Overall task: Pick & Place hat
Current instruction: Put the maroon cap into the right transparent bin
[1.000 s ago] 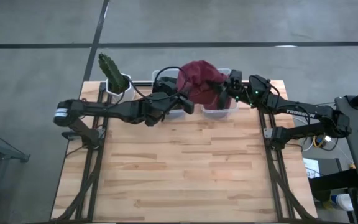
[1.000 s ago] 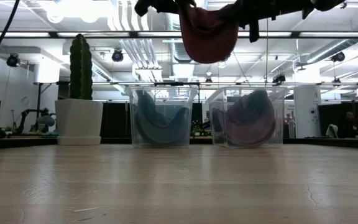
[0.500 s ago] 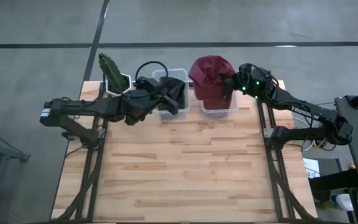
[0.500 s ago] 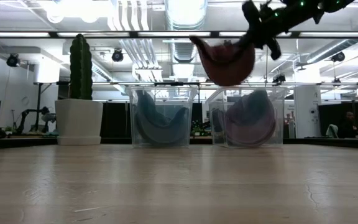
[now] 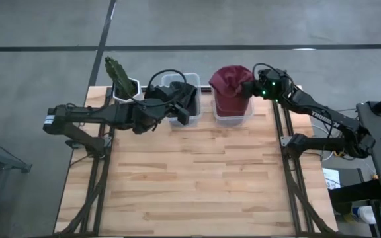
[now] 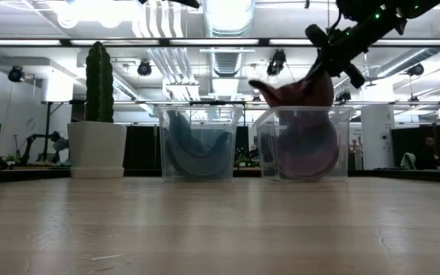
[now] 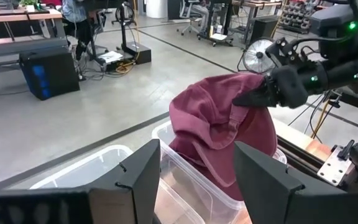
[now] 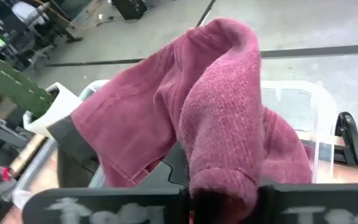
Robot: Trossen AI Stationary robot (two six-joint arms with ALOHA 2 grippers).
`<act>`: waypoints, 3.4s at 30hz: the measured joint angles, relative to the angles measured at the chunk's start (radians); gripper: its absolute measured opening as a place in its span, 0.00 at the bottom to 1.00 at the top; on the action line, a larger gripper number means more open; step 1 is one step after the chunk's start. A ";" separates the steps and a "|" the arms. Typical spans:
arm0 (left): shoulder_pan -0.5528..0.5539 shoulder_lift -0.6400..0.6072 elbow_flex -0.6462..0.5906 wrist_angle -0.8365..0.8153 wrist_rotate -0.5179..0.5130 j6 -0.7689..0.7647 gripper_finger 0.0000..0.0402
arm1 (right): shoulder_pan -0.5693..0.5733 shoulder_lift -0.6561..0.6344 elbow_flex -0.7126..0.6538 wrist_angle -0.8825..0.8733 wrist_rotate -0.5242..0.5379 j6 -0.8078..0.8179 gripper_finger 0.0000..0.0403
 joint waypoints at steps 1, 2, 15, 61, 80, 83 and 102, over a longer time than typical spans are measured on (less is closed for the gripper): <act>0.000 0.000 0.000 0.000 0.000 0.000 0.48 | 0.001 0.005 -0.001 0.001 0.006 -0.006 0.03; 0.000 0.000 0.000 0.000 0.000 0.000 0.48 | 0.001 0.010 -0.001 0.002 0.009 -0.006 0.03; 0.001 0.000 0.000 -0.017 0.000 0.003 0.48 | 0.000 0.042 -0.005 0.000 -0.002 -0.044 0.03; 0.003 0.000 0.000 -0.014 -0.032 0.037 0.48 | 0.017 0.043 0.237 -0.459 0.042 -0.334 0.25; 0.002 0.000 -0.006 -0.013 -0.031 0.021 0.48 | 0.008 0.202 0.097 -0.376 0.017 -0.342 0.02; 0.002 0.000 -0.021 -0.015 -0.030 -0.002 0.48 | 0.008 0.233 0.101 -0.351 0.016 -0.342 0.02; 0.002 0.000 -0.065 -0.014 -0.031 -0.021 0.48 | 0.025 -0.021 0.132 -0.405 0.069 -0.372 0.02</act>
